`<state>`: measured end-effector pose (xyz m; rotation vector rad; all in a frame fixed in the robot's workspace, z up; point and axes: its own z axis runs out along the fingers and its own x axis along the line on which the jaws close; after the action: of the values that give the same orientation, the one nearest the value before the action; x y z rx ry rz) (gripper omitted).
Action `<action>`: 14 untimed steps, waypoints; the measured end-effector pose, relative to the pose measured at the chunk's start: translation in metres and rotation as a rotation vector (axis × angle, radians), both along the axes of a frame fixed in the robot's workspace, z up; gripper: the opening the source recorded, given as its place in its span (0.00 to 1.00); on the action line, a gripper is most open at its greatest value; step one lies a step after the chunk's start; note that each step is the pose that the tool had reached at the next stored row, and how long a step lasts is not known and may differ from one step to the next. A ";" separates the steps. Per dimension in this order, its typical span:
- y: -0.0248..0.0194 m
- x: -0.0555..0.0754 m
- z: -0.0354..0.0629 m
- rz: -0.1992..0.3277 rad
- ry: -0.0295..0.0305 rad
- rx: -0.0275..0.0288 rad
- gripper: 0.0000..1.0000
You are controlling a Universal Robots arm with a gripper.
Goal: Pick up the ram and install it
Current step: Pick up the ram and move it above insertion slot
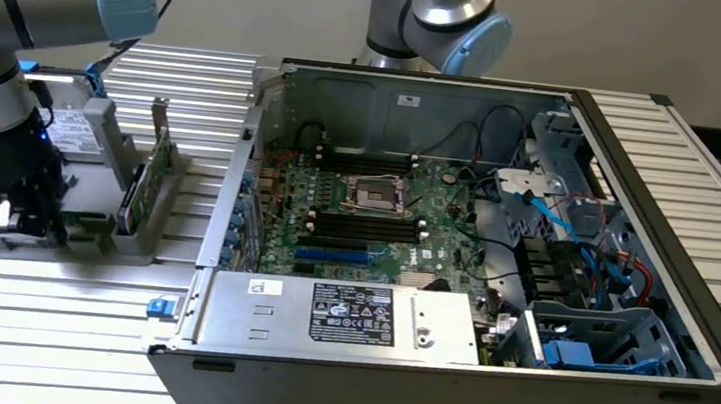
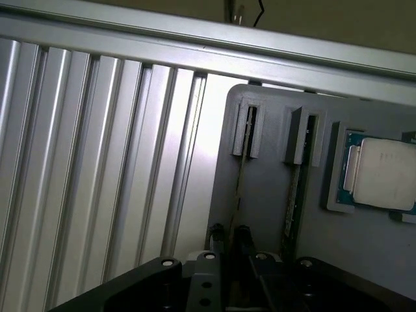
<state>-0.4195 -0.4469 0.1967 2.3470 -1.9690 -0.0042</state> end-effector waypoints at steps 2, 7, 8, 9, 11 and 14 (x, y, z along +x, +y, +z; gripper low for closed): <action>0.0000 0.000 0.0000 0.000 0.0000 0.0001 0.21; 0.0000 0.000 0.0000 0.000 0.0000 0.0000 0.14; 0.0000 0.000 0.0000 0.000 0.0001 0.0000 0.14; 0.0000 0.000 0.0000 0.000 0.0000 0.0000 0.14; 0.0000 0.000 0.0000 0.000 0.0000 0.0000 0.14; 0.0000 0.000 0.0000 0.000 0.0000 0.0000 0.14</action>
<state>-0.4195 -0.4469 0.1966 2.3470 -1.9690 -0.0042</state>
